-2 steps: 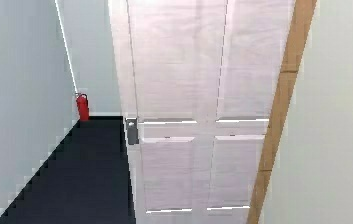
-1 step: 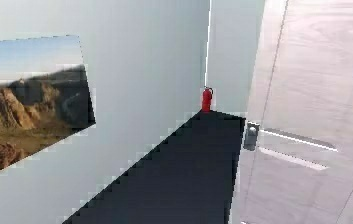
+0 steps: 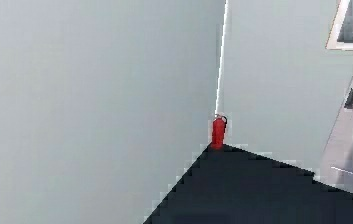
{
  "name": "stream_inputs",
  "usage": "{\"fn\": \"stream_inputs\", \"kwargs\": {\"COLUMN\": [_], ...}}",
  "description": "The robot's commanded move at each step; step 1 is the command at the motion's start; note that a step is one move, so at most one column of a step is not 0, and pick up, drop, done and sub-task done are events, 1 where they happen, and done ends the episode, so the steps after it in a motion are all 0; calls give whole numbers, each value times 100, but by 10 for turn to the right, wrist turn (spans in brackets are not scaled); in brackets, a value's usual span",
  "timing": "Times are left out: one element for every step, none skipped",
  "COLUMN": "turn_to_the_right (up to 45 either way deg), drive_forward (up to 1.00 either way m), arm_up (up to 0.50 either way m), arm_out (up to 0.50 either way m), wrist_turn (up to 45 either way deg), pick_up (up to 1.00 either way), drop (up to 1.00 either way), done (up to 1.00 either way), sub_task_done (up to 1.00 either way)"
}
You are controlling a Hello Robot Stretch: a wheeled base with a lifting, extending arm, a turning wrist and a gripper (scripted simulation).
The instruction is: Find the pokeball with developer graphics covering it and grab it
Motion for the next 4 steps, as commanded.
{"fn": "stream_inputs", "kwargs": {"turn_to_the_right": [-90, 0, 450, 30], "drive_forward": [0, 10, 0, 0], "arm_up": [0, 0, 0, 0], "arm_out": [0, 0, 0, 0], "wrist_turn": [0, 0, 0, 0], "pick_up": [0, 0, 0, 0], "drop": [0, 0, 0, 0], "done": [0, 0, 0, 0], "sub_task_done": [0, 0, 0, 0]}}
